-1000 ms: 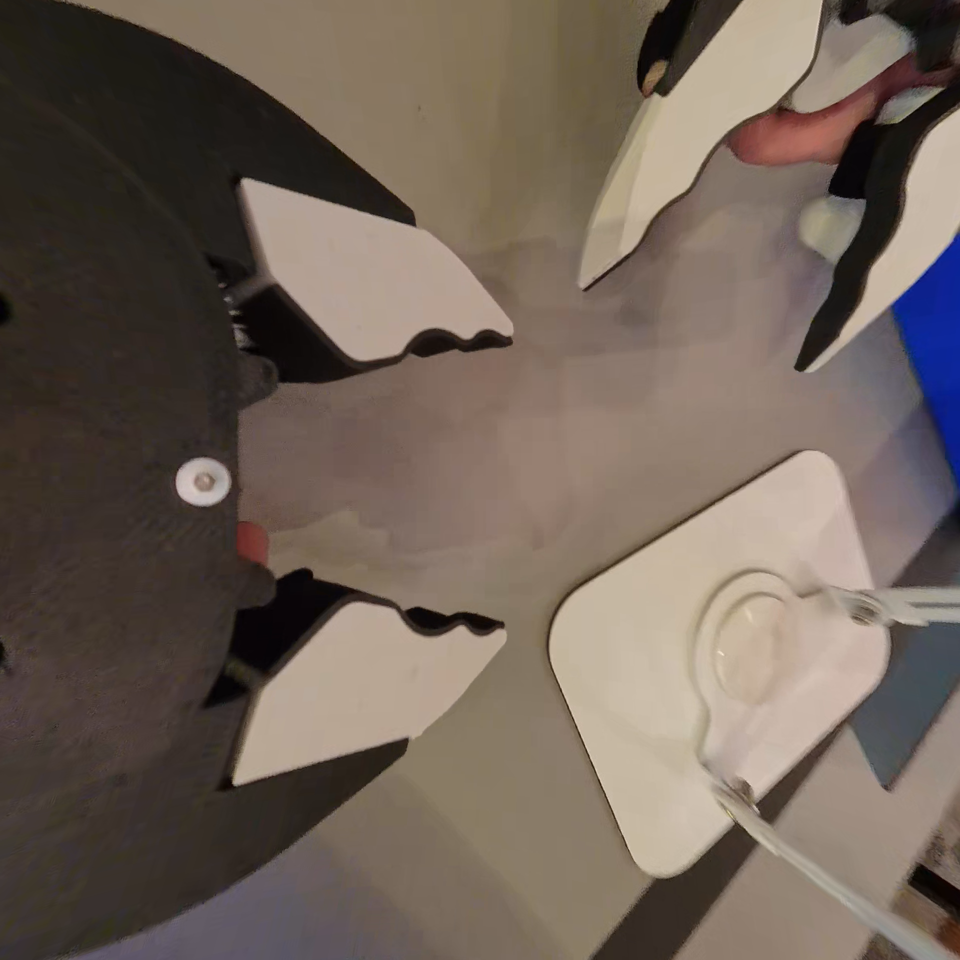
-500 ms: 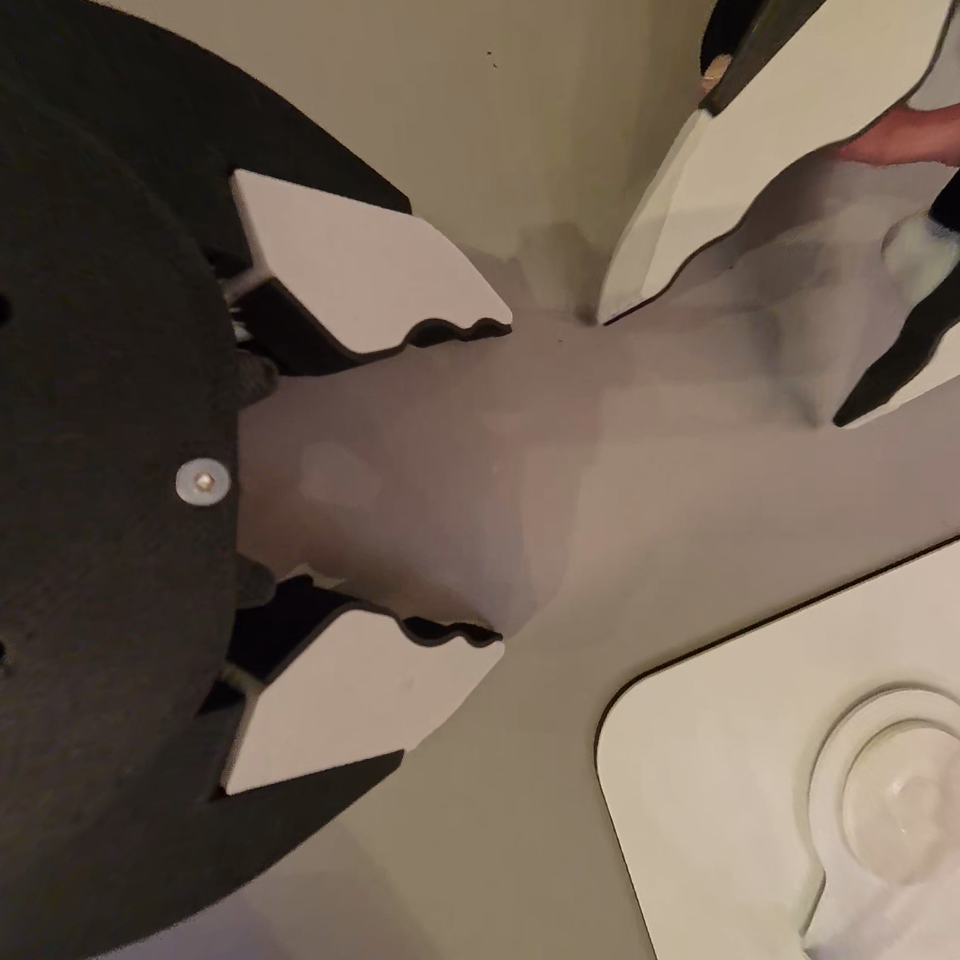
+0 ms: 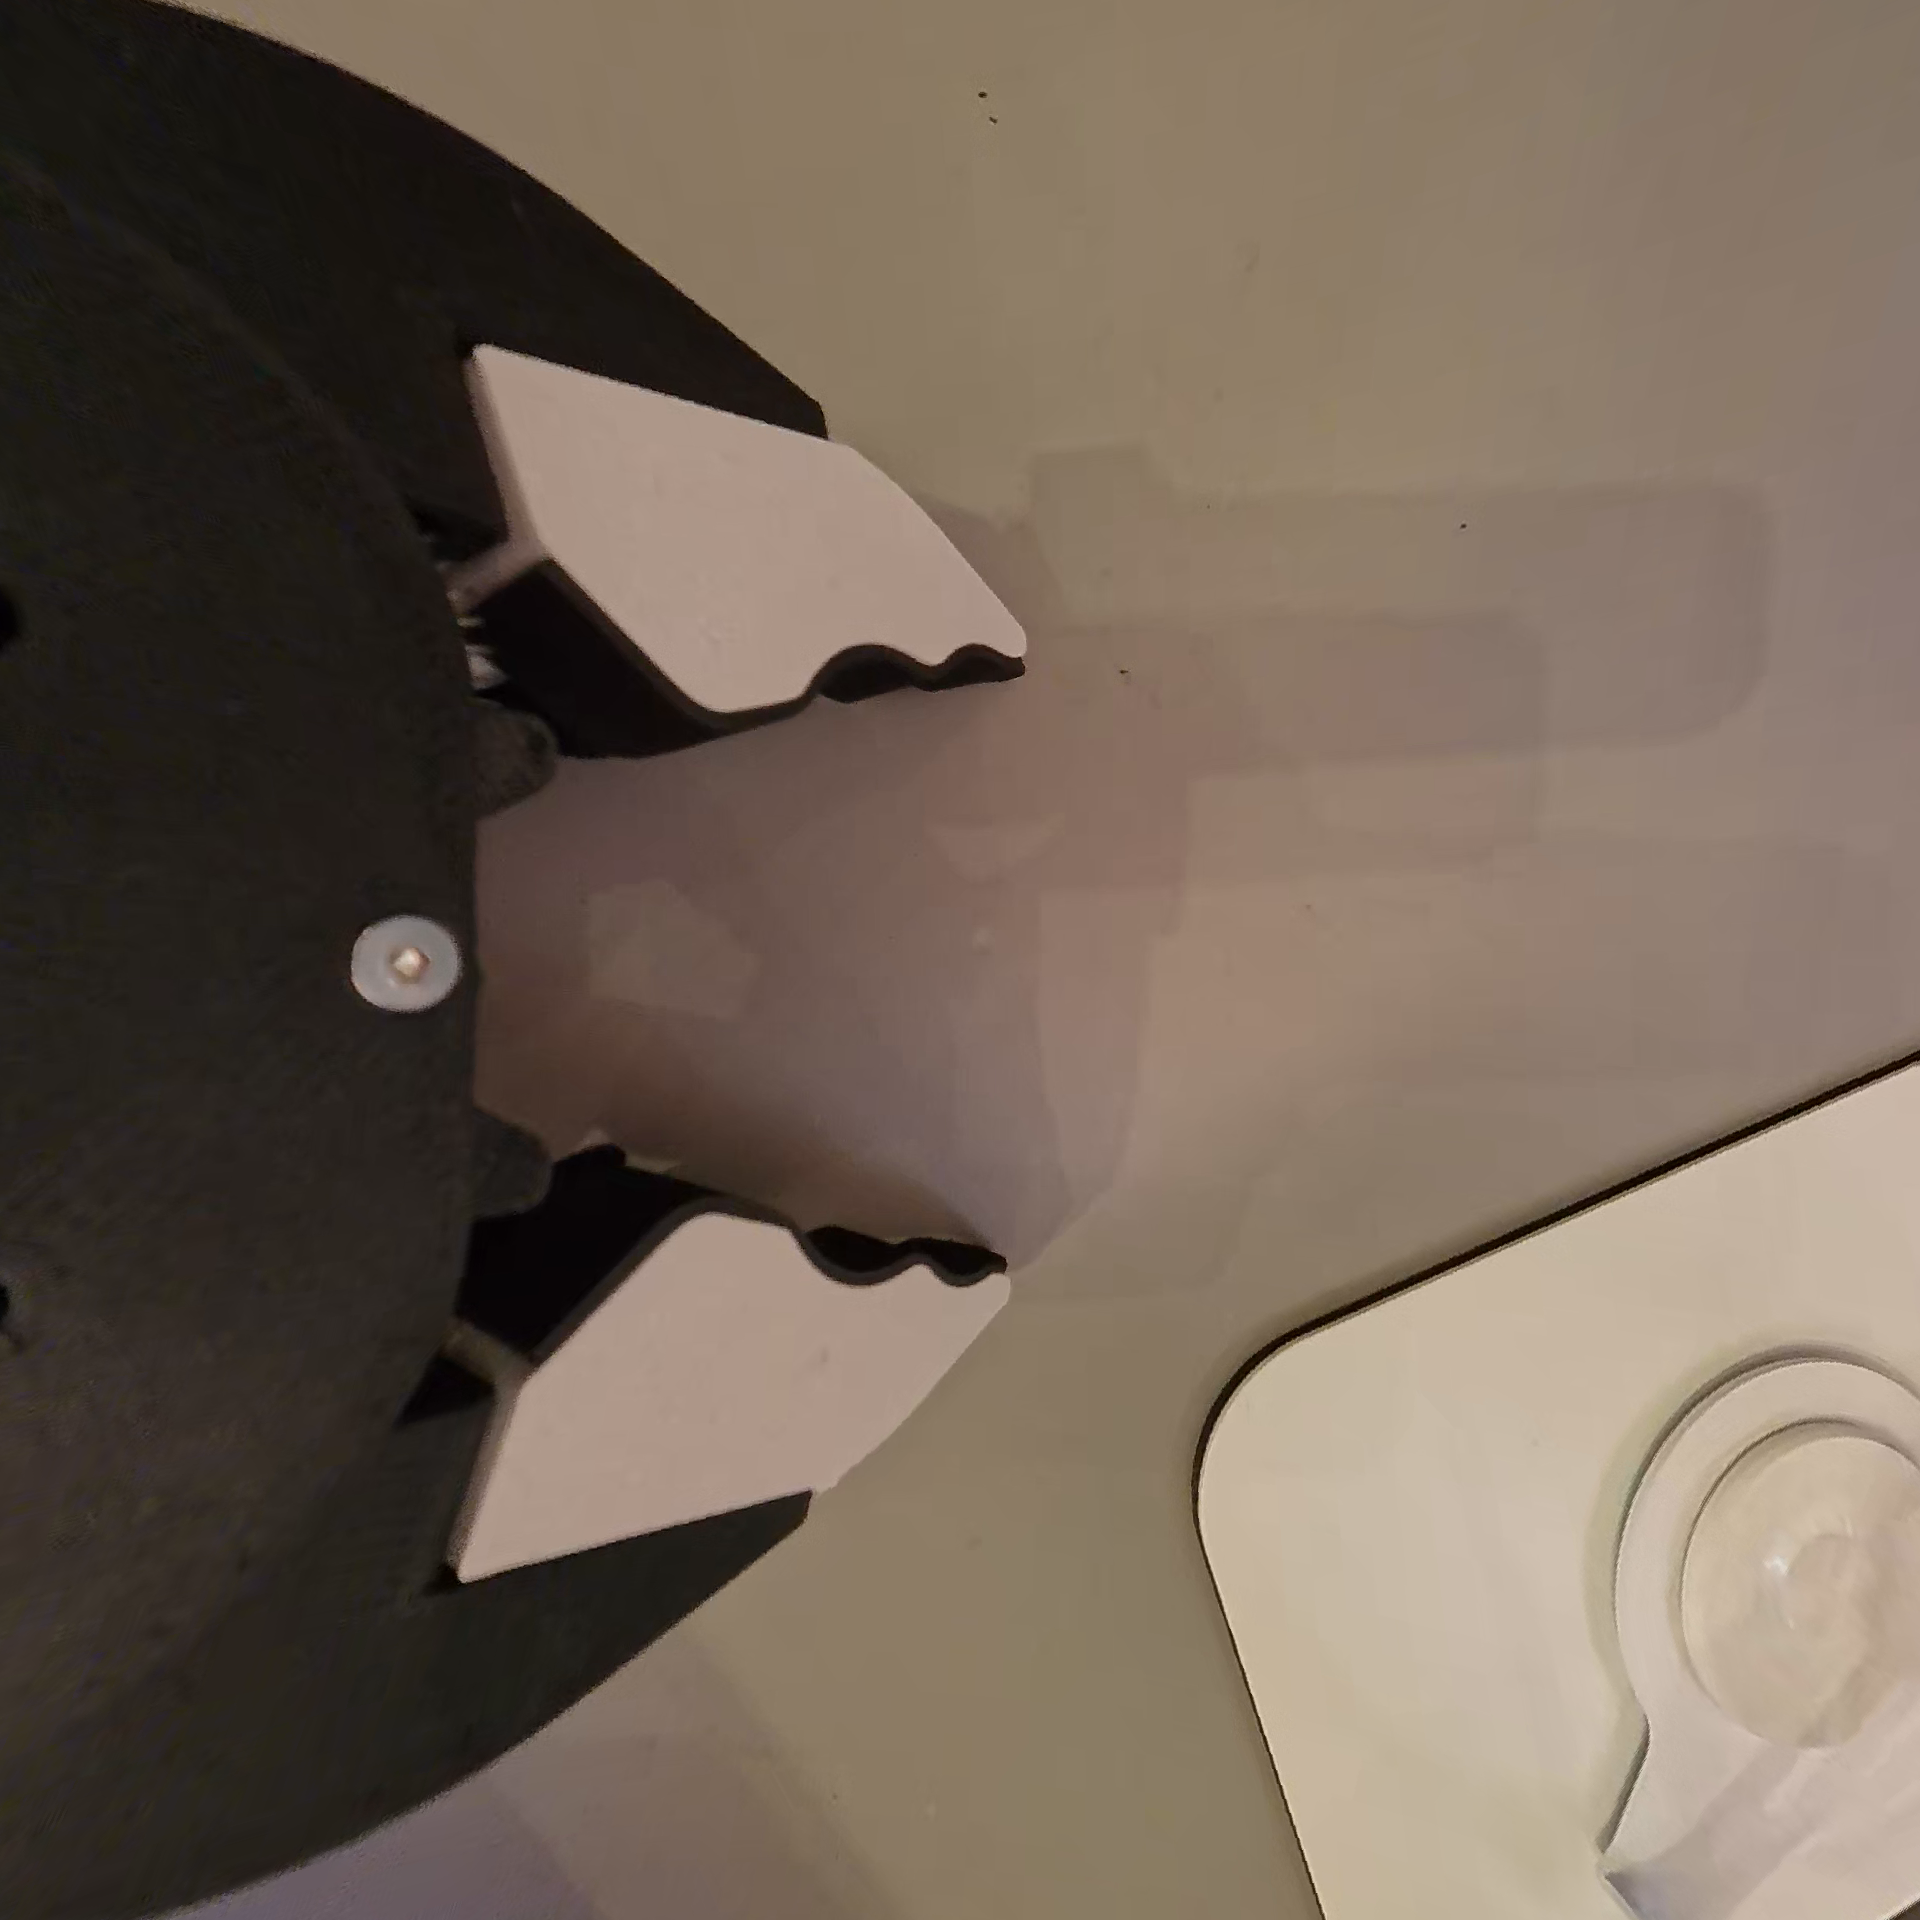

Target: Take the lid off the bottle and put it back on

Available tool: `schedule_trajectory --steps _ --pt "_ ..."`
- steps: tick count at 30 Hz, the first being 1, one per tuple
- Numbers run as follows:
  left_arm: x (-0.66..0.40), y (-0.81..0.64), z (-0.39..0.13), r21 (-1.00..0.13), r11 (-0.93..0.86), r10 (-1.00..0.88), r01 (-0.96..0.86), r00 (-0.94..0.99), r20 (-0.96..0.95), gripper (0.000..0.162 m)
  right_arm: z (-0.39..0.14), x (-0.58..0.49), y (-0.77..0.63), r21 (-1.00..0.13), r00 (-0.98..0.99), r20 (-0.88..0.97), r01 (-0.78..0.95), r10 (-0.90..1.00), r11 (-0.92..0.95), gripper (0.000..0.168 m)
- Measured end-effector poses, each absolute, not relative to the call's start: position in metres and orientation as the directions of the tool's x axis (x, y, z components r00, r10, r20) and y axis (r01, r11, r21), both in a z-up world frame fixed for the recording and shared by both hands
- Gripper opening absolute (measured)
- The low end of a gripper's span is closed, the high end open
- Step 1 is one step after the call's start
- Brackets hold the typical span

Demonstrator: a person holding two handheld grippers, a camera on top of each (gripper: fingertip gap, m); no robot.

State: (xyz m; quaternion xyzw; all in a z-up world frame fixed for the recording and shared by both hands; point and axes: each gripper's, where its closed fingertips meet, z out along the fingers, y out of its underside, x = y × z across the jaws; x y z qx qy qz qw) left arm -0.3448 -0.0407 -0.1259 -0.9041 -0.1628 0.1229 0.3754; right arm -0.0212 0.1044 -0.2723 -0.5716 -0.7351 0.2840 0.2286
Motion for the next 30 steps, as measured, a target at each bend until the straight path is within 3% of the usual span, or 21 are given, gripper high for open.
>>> schedule_trajectory --steps 9,13,19,24,27,30 --pt "-0.388 -0.025 -0.227 -0.359 -0.846 0.399 0.395 0.915 0.066 0.091 -0.272 -0.021 0.104 -0.679 -0.246 0.011 0.709 0.969 0.188 0.101" --pt "-0.387 -0.031 -0.253 -0.200 -0.919 0.346 0.341 0.938 0.010 0.089 -0.272 -0.021 0.104 -0.679 -0.248 0.011 0.709 0.969 0.189 0.101" --pt "-0.401 -0.033 -0.238 -0.322 -0.891 0.356 0.319 0.932 -0.063 0.087 -0.272 -0.020 0.104 -0.679 -0.250 0.011 0.709 0.968 0.191 0.101" --pt "-0.382 -0.047 -0.161 -0.624 -0.754 0.355 0.204 0.926 -0.126 0.087 -0.267 -0.020 0.102 -0.699 -0.259 -0.023 0.695 0.966 0.170 0.102" --pt "-0.335 -0.052 -0.104 -0.802 -0.596 0.284 0.044 0.945 -0.160 0.087 -0.245 -0.022 0.097 -0.777 -0.257 -0.072 0.620 0.964 0.107 0.101" --pt "-0.266 -0.048 -0.064 -0.907 -0.407 0.175 -0.109 0.965 -0.194 0.087 -0.206 -0.025 0.083 -0.868 -0.296 -0.098 0.493 0.950 0.064 0.100"
